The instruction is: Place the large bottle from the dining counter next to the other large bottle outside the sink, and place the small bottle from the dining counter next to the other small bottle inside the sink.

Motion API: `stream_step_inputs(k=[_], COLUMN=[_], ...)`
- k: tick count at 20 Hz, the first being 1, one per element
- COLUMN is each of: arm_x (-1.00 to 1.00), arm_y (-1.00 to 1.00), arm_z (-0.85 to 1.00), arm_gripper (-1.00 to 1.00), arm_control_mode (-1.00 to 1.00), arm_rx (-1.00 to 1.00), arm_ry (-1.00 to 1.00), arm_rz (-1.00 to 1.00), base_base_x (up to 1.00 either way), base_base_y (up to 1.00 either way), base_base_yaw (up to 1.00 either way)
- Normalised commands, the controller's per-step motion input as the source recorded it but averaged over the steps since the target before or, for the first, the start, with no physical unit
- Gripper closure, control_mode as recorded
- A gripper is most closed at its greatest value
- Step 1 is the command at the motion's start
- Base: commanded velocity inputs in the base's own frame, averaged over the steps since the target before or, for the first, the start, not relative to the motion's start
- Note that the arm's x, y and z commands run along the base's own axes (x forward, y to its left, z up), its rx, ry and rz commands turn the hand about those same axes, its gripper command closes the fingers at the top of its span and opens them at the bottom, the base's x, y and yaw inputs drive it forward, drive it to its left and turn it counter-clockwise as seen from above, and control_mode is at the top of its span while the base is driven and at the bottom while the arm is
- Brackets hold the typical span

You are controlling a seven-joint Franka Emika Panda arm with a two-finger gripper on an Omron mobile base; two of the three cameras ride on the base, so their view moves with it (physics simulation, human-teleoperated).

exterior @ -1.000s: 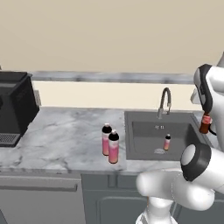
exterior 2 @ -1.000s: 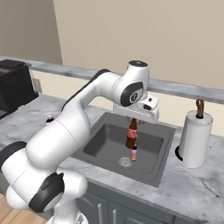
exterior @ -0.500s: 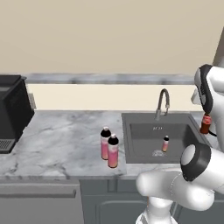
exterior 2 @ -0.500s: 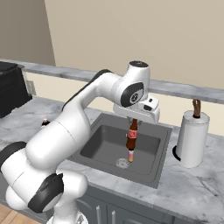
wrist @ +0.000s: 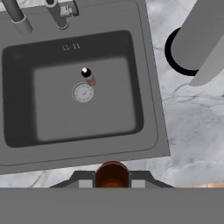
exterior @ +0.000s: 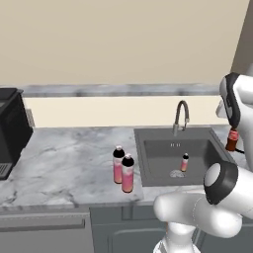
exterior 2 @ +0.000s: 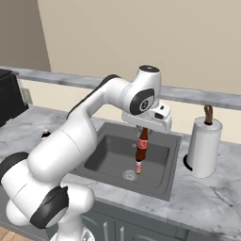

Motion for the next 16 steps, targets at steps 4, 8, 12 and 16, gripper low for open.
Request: stream_step_inputs(k=[4,8,12,16], arm_x=[0.00,0.00,0.00,0.00], arm_y=[0.00,0.00,0.00,0.00], arm_z=[0.00,0.00,0.00,0.00], arm_gripper=[1.00,1.00,1.00,1.00], arm_control_mode=[1.00,1.00,1.00,1.00], arm_rx=[0.00,0.00,0.00,0.00], arm_ry=[0.00,0.00,0.00,0.00], arm_rz=[0.00,0.00,0.00,0.00], base_base_x=[0.76,0.87,0.87,0.63], base_base_y=[0.24,0.21,0.23,0.23], base_base_yaw=[-0.01,0.00,0.00,0.00])
